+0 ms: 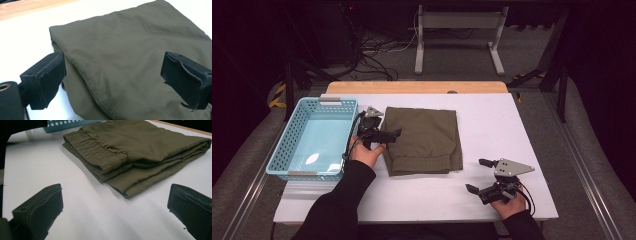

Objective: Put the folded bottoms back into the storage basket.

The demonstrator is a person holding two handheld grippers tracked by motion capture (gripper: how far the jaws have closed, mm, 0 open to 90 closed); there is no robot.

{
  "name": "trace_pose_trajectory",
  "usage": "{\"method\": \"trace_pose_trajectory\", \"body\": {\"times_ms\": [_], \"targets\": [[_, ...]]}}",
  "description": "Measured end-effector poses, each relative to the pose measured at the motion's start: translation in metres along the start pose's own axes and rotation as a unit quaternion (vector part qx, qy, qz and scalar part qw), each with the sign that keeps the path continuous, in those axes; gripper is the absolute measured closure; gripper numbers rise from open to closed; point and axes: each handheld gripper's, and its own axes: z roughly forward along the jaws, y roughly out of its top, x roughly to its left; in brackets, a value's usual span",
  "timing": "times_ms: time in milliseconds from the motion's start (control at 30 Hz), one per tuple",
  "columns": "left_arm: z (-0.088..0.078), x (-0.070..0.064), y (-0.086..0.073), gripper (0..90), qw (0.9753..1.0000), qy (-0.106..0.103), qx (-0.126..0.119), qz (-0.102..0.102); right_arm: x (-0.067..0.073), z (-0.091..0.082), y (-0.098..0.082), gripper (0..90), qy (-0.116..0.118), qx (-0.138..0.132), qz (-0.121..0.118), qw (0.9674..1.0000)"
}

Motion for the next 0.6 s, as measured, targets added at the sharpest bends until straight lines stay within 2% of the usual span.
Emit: {"method": "trace_pose_trajectory", "body": {"times_ms": [133, 333, 400, 600], "targets": [[0.004, 0.004, 0.002, 7.1, 0.9999, 0.009, 0.001, -0.007, 0.000, 0.000, 0.000, 0.7, 0.000, 0.000, 0.000, 1.0000], [0.009, 0.008, 0.002, 7.8, 0.9998, 0.008, 0.004, -0.020, 0.000, 0.000, 0.000, 0.7, 0.001, 0.000, -0.001, 1.0000], [0.011, 0.009, 0.001, 8.2, 0.9998, 0.010, 0.005, -0.015, 0.000, 0.000, 0.000, 0.7, 0.001, 0.001, -0.001, 1.0000], [0.017, 0.011, 0.000, 9.6, 0.9995, 0.018, 0.018, -0.019, 0.000, 0.000, 0.000, 0.8, 0.002, 0.001, -0.001, 1.0000]]}}
